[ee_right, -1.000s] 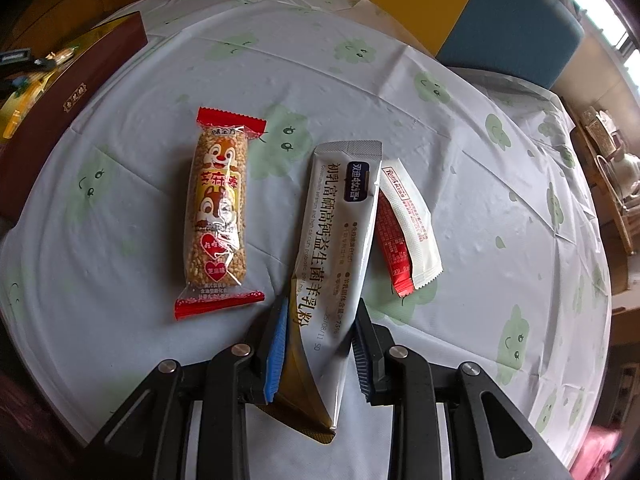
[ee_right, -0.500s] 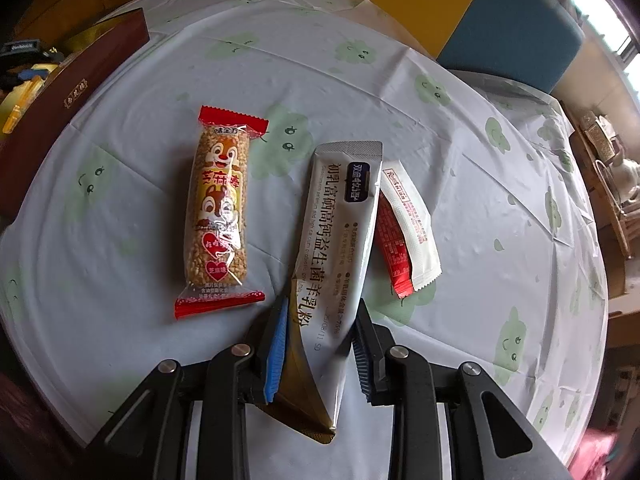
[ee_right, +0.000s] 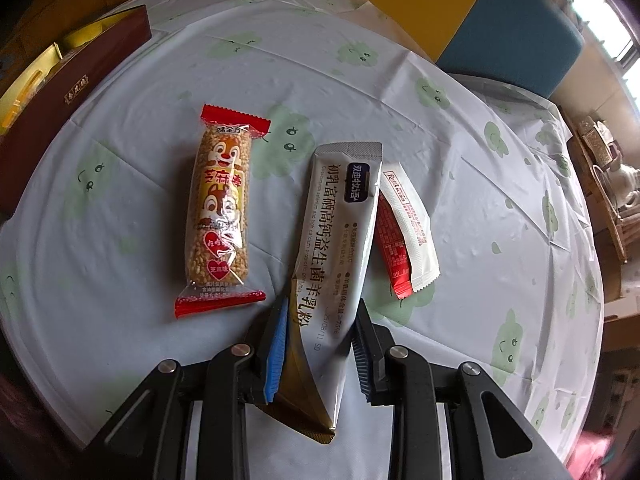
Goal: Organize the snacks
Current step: 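Lower the green-ended cracker packet into the gold tray and open the left tool, then carry the white stick packet toward the gold tray with the right tool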
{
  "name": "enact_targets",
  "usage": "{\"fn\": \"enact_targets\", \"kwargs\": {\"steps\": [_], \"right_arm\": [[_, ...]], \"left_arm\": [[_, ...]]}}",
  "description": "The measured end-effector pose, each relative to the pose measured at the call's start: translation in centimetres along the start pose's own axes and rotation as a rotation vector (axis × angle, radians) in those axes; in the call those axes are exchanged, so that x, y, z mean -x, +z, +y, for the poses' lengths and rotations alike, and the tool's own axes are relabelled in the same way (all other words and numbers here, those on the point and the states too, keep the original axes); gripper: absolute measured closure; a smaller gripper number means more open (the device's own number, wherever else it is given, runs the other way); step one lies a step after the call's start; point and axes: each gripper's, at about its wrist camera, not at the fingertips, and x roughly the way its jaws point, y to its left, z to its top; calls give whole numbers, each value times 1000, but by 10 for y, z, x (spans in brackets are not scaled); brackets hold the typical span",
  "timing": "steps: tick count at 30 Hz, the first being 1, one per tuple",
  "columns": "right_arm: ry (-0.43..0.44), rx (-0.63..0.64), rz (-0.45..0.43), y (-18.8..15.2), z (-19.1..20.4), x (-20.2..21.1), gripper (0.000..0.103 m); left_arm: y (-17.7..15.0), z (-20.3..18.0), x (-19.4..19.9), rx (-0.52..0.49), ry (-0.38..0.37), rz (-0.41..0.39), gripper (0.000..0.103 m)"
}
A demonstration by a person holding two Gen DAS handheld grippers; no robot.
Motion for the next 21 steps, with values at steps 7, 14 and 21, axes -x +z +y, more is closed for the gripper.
{"fn": "enact_targets", "kwargs": {"steps": [7,14,21], "right_arm": [[10,-5,-2,0,-1,1,73],[59,-56,-6,2,-10,3,74],[132,-176,-67,5,-29,15,74]], "left_arm": [[-16,-5,12,-25,-1,-6,54],[-26,2,15,-16,1,2,54],[-32,11,17,-12,12,1,54]]}}
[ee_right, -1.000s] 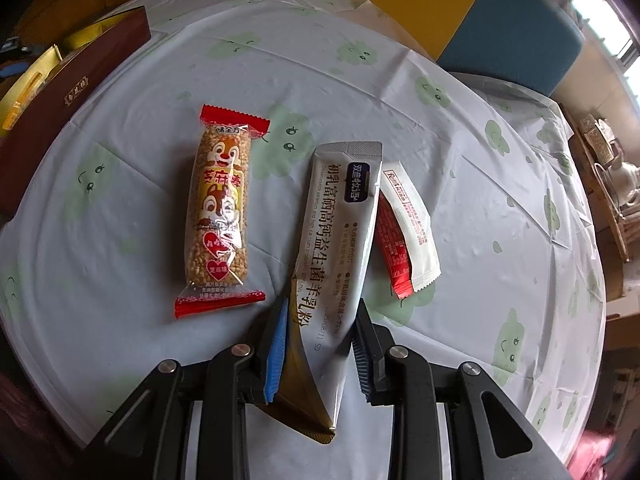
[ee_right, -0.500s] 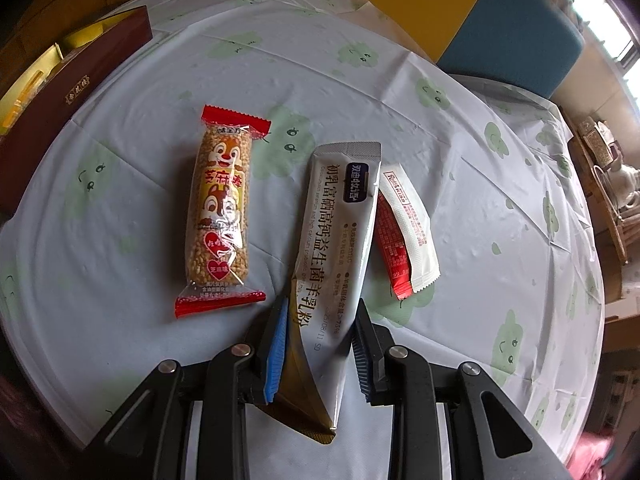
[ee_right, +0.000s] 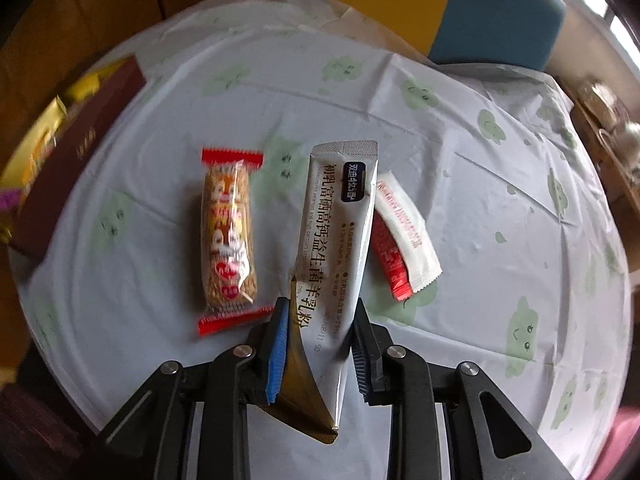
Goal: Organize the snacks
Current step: 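Carry the white stick packet toward the gold tray with the right tool, then release the white stick packet into the gold tray with the right tool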
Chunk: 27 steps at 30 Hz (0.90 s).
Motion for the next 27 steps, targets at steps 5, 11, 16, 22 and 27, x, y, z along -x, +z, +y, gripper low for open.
{"fn": "enact_targets", "kwargs": {"steps": [5,11,16,22,27], "right_arm": [[83,-85,-35,5,-10,10,74],[152,-80,-77,14,8,32,74],[226,-21,-121,29,49,48,74],[367,73,-135,50,126,54,74],[471,140,-125,71,190,51,74]], "left_arm": [[-3,7,1,11,16,-5,54],[-4,14,2,26,28,-14,54],[-5,19,5,29,35,-29,54],[-4,28,10,45,48,-51,54],[-6,39,12,63,54,-52,54]]}}
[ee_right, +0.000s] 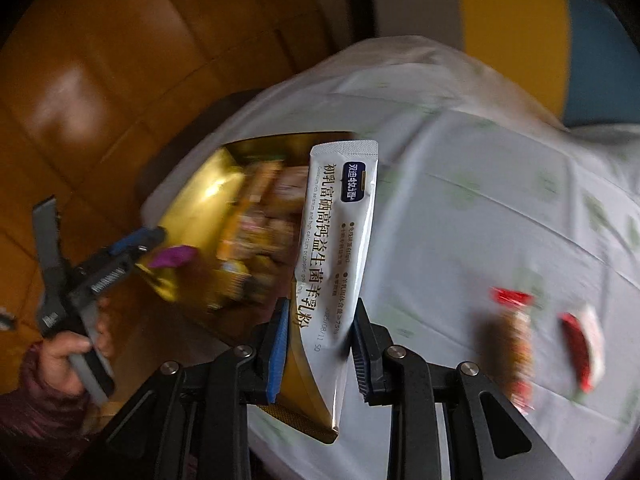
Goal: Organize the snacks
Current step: 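Release the white stick packet into the gold tray with the right tool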
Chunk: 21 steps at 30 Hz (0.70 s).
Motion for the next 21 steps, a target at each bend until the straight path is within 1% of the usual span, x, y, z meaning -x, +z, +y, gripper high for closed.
{"fn": "enact_targets", "kwargs": {"steps": [6,9,12,17,20,21], "right_arm": [[91,38,33,16,44,-32,74],[117,40,50,23,60,-45,74],[132,34,64,30,71,-58,74],[151,-22,101,38,83,-89,74],[140,-43,115,40,89,-106,73],[137,-60,120,41,89,-112,72]], "left_arm": [[-2,16,0,34,15,1,54],[-2,24,0,61,24,-5,54],[-1,31,2,84,36,-15,54],[-1,46,2,115,58,-14,54],[-2,53,-1,128,71,-8,54],[-3,55,-2,134,71,-3,54]]}}
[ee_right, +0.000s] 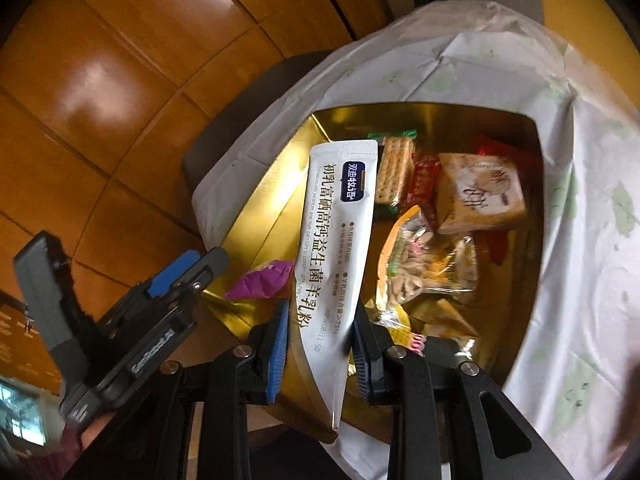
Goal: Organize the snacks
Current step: 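Release the white stick packet into the gold tray with the right tool, then move both tools back from the tray toward the remaining snacks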
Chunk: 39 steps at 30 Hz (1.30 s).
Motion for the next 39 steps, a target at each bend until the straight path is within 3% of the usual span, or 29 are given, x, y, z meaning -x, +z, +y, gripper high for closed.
{"fn": "enact_targets", "kwargs": {"steps": [5,12,18,24,39], "right_arm": [[26,-43,49,1,-11,-26,61],[-11,6,48,-11,-13,-27,60],[-84,99,-11,-25,1,-10,60],[-158,160,-79,-39,7,7,51],[-272,161,-179,-52,-7,48,41]], "left_arm": [[-3,1,-1,-3,0,7,54],[-6,-7,-4,-20,-12,19,54],[-7,-14,0,-40,-20,16,54],[-8,-20,4,-60,-30,8,54],[-12,-37,11,-115,-66,0,54]]}}
